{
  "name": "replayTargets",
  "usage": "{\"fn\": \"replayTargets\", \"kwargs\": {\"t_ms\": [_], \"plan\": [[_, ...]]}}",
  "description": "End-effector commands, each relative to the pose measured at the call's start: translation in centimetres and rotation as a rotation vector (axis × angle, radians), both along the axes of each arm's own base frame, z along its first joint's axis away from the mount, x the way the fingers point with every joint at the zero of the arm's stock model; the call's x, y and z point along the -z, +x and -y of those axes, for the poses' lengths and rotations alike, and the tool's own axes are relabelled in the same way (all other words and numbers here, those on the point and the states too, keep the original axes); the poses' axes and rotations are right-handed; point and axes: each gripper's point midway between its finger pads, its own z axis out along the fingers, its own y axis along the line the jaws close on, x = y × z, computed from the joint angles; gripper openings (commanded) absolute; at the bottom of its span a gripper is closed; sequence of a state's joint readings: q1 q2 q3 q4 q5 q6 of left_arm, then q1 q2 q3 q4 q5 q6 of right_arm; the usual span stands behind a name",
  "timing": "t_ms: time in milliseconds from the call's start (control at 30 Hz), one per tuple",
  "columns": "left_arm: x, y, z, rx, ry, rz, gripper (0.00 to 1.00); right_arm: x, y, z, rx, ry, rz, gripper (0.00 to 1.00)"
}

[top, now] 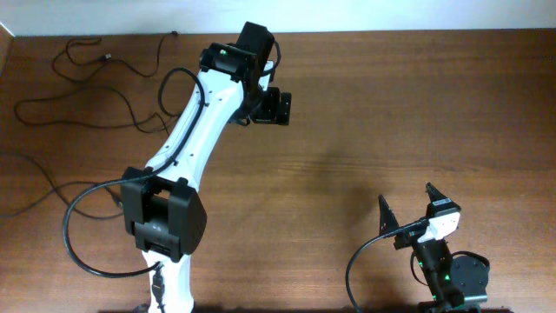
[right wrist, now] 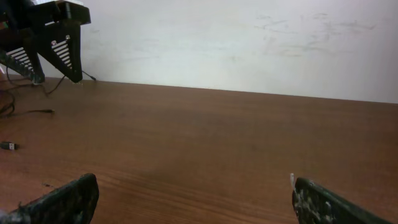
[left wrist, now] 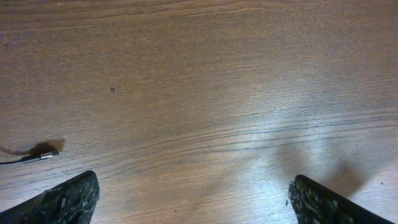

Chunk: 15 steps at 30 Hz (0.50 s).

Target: Untangle cables

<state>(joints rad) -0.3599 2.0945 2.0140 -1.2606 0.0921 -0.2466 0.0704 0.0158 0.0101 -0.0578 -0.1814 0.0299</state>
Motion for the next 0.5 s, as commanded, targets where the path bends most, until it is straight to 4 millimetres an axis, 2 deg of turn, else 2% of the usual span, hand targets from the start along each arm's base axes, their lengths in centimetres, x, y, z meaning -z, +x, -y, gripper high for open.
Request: {"fn": "replayTargets", "kwargs": {"t_ms": [0,300,400,467], "plan": [[-0.5,0.0,0.1,0.008,0.007,0.015,0.99,0.1,0.0,0.2,0.012,0.008,-0.002,0.98],[-0.8,-0.2,0.3,0.013,0.004,0.021,0.99,0.1,0.0,0.2,0.012,0.008,-0.002,0.98],[-2.4,-0.7,0.1,0.014,-0.007,0.052,0.99,0.1,0.0,0.2,0.012,0.008,-0.002,0.98],[-4.8,-1.6,-0.3,0.014,-0.024,0.097,0.99,0.1,0.0,0.2,0.012,0.008,-0.002,0.98]]}}
